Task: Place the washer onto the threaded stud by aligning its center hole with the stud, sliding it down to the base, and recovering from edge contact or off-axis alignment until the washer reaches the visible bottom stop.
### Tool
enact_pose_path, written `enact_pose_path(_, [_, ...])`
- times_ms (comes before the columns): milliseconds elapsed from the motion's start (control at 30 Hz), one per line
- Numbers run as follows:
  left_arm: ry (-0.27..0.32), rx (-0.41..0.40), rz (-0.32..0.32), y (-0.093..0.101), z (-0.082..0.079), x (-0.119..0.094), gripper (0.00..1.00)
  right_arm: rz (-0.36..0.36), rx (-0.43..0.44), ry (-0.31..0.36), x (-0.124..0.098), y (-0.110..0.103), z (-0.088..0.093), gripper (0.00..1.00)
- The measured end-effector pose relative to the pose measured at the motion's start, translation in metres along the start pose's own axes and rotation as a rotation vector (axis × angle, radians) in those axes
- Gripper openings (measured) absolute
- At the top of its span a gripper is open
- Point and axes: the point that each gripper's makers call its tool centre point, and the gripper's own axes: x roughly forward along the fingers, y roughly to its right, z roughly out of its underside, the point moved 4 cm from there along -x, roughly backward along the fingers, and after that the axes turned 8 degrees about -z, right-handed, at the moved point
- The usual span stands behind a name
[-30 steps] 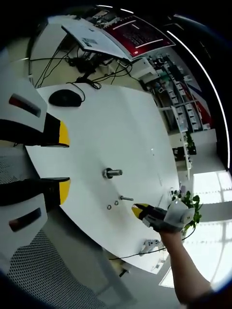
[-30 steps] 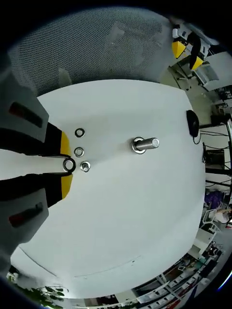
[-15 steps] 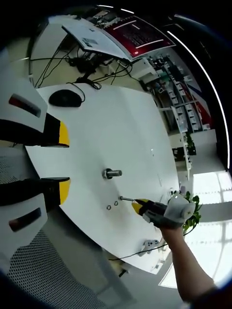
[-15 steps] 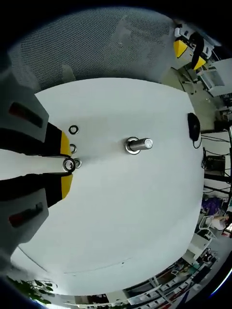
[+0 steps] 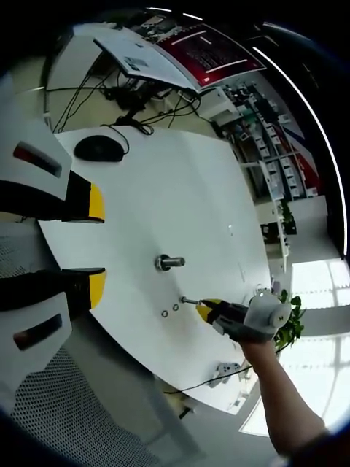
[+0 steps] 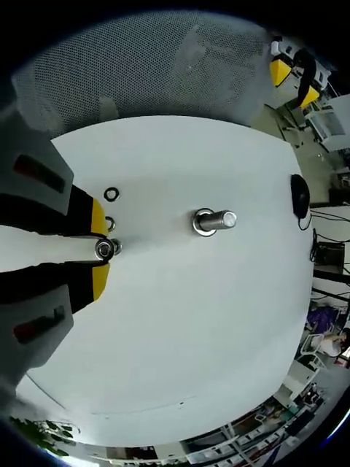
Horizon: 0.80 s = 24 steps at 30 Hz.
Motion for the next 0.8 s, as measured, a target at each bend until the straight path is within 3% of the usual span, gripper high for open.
enact_pose_path(800, [-0.003,0.004,0.004,0.001,0.001,0.0,0.22,-0.012,0.021,-0.069,0.028,0.006,0.005,0.14])
